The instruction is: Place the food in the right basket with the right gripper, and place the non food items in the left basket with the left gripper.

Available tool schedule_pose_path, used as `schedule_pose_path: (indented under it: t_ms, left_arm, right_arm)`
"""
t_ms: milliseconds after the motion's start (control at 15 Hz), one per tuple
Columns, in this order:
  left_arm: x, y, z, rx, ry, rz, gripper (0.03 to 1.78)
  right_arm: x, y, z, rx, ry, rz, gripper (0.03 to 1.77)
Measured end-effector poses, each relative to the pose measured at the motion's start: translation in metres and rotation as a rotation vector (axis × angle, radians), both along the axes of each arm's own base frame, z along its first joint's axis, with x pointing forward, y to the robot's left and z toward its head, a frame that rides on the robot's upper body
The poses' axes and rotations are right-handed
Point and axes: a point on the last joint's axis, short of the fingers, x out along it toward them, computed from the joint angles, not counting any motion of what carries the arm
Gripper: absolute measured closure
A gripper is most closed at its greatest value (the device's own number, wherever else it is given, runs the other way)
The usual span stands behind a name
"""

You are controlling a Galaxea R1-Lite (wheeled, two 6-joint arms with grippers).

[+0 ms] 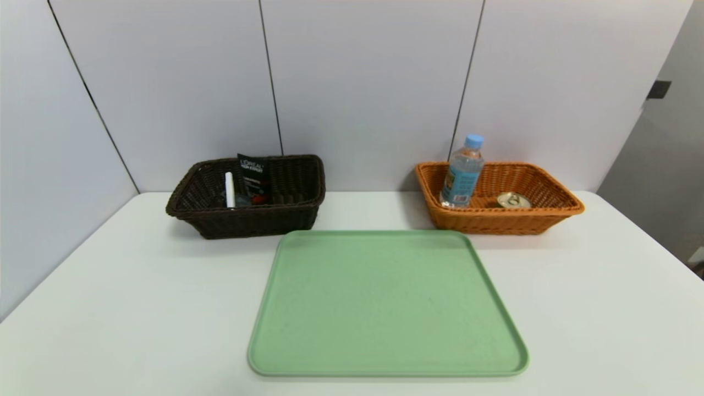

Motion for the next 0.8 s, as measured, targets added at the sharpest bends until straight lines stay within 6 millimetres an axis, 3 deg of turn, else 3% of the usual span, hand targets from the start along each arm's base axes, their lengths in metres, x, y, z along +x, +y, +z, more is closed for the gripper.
schedule_pose_path:
  t_ms: [800]
  left_arm:
    - [0.0, 0.0006, 0.0001, -0.045, 0.001, 0.026, 0.12]
  right_arm:
    - [0.0001, -0.001, 0.0002, 0.116, -0.001, -0.046, 0.09]
